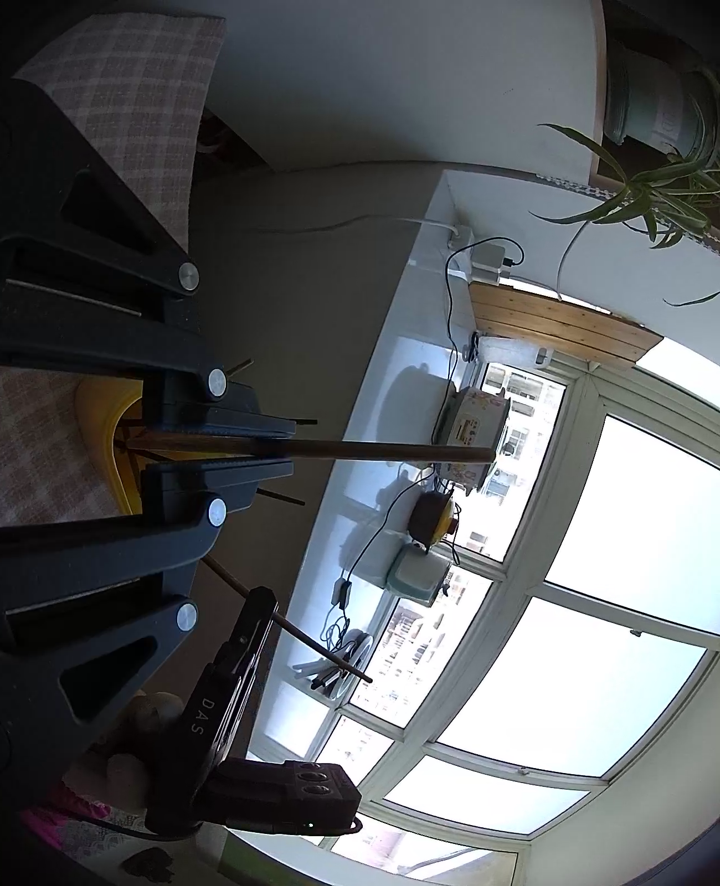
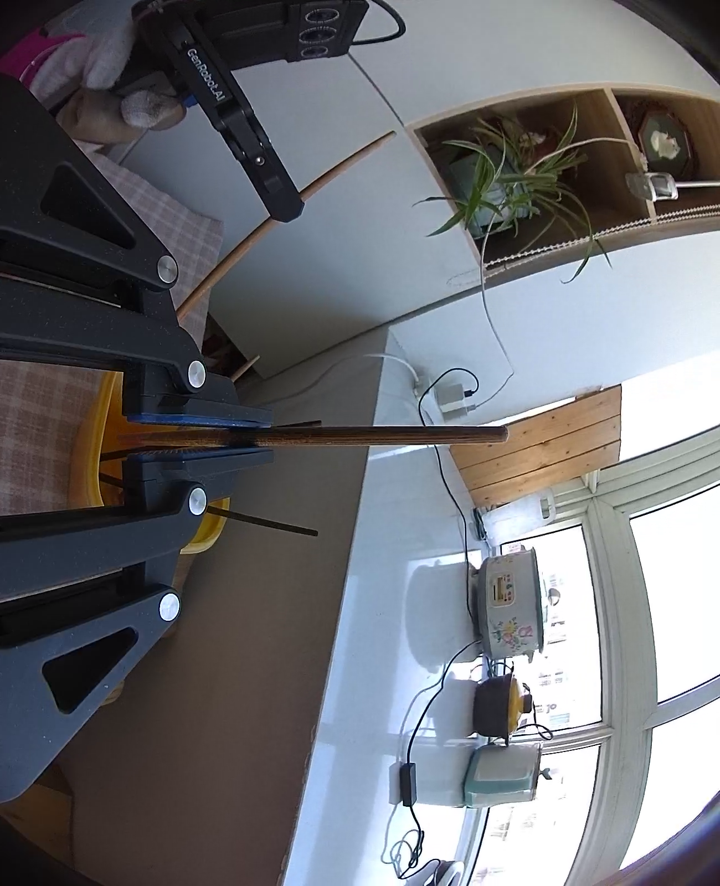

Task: Organize utensils
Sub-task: 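Lift both held chopsticks and carry them over the yellow container, then lower both chopsticks into the container and open both tools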

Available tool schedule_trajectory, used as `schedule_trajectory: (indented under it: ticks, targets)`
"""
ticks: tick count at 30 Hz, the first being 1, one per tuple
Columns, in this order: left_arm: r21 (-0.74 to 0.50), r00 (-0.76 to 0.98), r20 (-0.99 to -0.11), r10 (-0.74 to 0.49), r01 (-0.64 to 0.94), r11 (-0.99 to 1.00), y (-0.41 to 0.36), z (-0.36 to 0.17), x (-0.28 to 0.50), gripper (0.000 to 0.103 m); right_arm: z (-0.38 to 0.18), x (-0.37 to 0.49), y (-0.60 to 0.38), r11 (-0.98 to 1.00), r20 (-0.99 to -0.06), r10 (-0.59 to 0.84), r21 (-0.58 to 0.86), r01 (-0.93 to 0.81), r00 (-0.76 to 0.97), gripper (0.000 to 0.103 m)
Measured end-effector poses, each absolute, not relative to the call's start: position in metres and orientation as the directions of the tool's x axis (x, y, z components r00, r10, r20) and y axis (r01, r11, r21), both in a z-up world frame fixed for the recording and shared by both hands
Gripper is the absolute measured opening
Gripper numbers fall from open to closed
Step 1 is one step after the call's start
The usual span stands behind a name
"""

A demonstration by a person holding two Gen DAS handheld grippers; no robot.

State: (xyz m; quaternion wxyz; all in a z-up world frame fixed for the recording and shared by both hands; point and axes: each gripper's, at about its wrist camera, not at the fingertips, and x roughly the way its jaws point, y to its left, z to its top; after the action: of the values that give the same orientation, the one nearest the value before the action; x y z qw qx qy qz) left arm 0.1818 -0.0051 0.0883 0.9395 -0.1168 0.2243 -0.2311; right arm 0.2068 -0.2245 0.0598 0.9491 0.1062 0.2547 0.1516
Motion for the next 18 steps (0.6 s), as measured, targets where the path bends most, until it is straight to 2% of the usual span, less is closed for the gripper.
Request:
schedule_trajectory:
  ticks: [18]
  targets:
    - [-0.294, 0.721, -0.496, -0.484, 0.385, 0.875, -0.04, 0.038, 0.204, 0.004, 0.02, 0.229, -0.224, 0.947, -0.559, 0.308, 0.258, -0.191, 0.77, 0.005]
